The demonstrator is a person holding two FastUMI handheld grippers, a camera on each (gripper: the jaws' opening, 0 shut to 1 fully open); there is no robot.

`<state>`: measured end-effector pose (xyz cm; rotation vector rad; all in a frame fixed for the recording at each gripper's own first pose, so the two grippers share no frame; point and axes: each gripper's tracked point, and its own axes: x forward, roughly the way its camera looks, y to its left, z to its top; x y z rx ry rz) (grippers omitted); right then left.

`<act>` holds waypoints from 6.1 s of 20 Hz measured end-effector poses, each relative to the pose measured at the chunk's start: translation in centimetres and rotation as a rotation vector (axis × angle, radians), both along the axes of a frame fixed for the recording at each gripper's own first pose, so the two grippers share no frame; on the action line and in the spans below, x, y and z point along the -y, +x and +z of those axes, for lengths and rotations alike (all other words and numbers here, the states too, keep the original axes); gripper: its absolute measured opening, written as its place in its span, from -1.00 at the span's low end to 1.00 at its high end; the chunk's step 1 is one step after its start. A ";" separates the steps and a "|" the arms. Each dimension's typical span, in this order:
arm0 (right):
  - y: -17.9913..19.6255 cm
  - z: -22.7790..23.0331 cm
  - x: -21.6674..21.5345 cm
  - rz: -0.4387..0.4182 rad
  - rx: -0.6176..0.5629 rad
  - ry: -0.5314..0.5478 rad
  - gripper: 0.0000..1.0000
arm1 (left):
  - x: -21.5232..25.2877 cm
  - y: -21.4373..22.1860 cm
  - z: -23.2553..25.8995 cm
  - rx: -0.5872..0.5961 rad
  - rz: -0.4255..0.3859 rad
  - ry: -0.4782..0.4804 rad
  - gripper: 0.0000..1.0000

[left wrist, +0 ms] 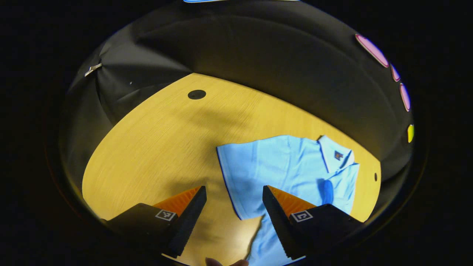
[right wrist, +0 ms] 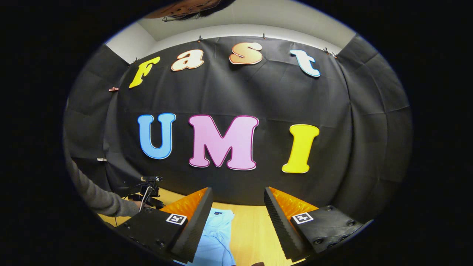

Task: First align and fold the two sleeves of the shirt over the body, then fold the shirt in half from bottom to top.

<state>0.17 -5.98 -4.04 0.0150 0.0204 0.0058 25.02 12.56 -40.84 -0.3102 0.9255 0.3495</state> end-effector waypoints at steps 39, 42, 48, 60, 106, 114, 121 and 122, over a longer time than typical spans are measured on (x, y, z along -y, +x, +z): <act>1.3 -5.2 4.5 -0.041 -0.110 0.032 0.75 | 7.0 5.4 3.5 0.126 -0.190 0.026 -0.88; 1.3 -5.5 4.5 -0.036 -0.113 0.035 0.75 | 11.6 6.0 5.3 0.174 -0.302 0.016 -0.88; 1.0 -6.2 5.4 -0.051 -0.125 0.045 0.75 | 21.6 4.4 6.5 0.213 -0.471 -0.057 -0.87; -0.5 -7.4 6.5 -0.076 -0.157 0.057 0.75 | 26.5 1.9 -0.3 0.040 -0.621 0.020 -0.88; -19.6 -37.6 -3.1 0.124 -1.030 -0.006 0.76 | 14.0 -38.9 -3.3 -0.171 -0.578 0.042 0.82; -19.9 -40.3 -4.3 0.143 -1.108 -0.015 0.77 | 15.2 -38.2 -3.8 -0.174 -0.623 0.100 0.60; -19.1 -40.5 -5.9 0.193 -1.110 0.027 -0.60 | 16.5 -37.7 -3.9 -0.159 -0.630 0.036 -0.79; -18.9 -40.3 -6.1 0.199 -1.112 0.044 -0.82 | 16.5 -37.5 -3.8 -0.155 -0.635 0.029 -0.86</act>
